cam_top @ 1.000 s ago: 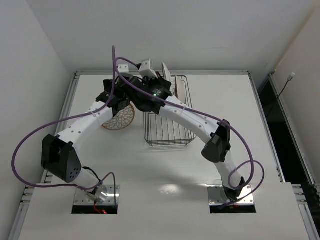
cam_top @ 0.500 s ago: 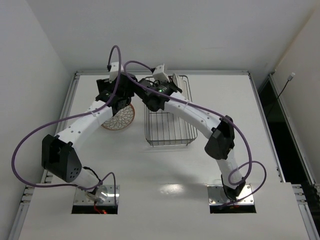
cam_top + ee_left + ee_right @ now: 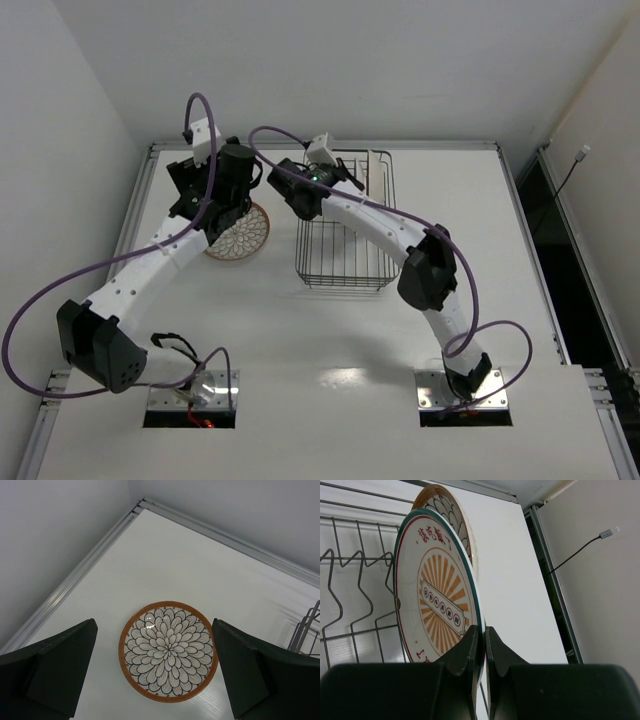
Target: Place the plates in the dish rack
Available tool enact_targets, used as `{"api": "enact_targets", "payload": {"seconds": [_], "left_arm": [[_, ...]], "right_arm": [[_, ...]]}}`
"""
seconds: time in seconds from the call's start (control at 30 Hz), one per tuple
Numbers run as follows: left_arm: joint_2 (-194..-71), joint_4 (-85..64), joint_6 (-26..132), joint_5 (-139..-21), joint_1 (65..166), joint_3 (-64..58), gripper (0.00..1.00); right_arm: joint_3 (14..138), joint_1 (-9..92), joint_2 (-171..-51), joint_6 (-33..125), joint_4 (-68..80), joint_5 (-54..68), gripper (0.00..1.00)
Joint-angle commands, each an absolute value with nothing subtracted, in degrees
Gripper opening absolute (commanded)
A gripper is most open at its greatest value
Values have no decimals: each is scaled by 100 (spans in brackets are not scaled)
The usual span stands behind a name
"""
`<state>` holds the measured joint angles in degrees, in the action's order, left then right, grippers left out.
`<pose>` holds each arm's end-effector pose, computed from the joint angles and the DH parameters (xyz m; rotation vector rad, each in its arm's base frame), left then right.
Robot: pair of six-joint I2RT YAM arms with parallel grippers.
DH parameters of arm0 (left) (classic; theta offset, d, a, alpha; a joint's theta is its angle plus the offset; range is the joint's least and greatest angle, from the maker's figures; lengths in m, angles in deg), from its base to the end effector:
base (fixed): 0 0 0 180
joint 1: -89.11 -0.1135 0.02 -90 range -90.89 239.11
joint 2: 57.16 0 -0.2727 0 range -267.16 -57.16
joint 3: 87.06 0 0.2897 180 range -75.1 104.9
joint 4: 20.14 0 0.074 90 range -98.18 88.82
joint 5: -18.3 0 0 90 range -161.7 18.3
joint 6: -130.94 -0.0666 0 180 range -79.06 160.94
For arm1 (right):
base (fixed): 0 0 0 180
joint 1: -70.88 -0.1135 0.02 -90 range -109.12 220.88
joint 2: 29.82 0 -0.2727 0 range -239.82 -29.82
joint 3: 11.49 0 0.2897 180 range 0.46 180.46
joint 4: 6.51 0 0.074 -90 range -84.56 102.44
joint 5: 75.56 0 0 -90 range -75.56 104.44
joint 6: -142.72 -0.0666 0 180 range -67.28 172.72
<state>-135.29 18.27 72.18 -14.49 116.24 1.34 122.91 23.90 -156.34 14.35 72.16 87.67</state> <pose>0.3335 -0.1080 0.3801 -0.6342 1.7284 0.3218 0.3877 0.3220 0.2843 0.0964 1.9291 -0.8271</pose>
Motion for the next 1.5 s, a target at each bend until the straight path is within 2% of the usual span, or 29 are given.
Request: {"api": "enact_targets", "payload": {"seconds": [0.0,0.47,0.8,0.9,0.93,1.0,1.03,1.1,1.13,1.33,1.37,1.47], "left_arm": [[-13249,1459,7381,-1184,11688,-22,100],[-13195,1405,7328,-1342,11688,-22,100],[-13195,1352,7275,-1342,11688,-22,100],[-13195,1352,7275,-1342,11688,-22,100],[-13195,1352,7275,-1342,11688,-22,100],[-13195,1300,7275,-1342,11688,-22,100],[-13195,1300,7275,-1395,11688,-22,100],[-13195,1300,7223,-1395,11688,-22,100],[-13195,1300,7223,-1395,11688,-22,100],[-13195,1300,7223,-1395,11688,-22,100],[-13195,1300,7223,-1395,11688,-74,100],[-13143,1300,7284,-1273,11688,-75,100]], "right_arm": [[12745,2535,-15857,1660,7312,9117,0],[13080,3028,-16297,2582,6547,8222,0],[12554,3037,-16297,2277,6511,7474,8],[12553,2984,-16297,2127,6565,7412,16],[12553,2984,-16297,2048,6626,7412,29],[12553,2932,-16123,1986,6626,7412,43],[12553,2931,-16043,1985,6626,7412,63],[12553,2931,-15841,1985,6626,7412,67],[12553,2879,-15614,1985,6626,7412,72],[12405,2624,-14673,2046,6460,7526,83],[12317,2476,-14515,2116,6329,7430,86],[11667,2299,-13856,2310,5416,6475,86]]}}
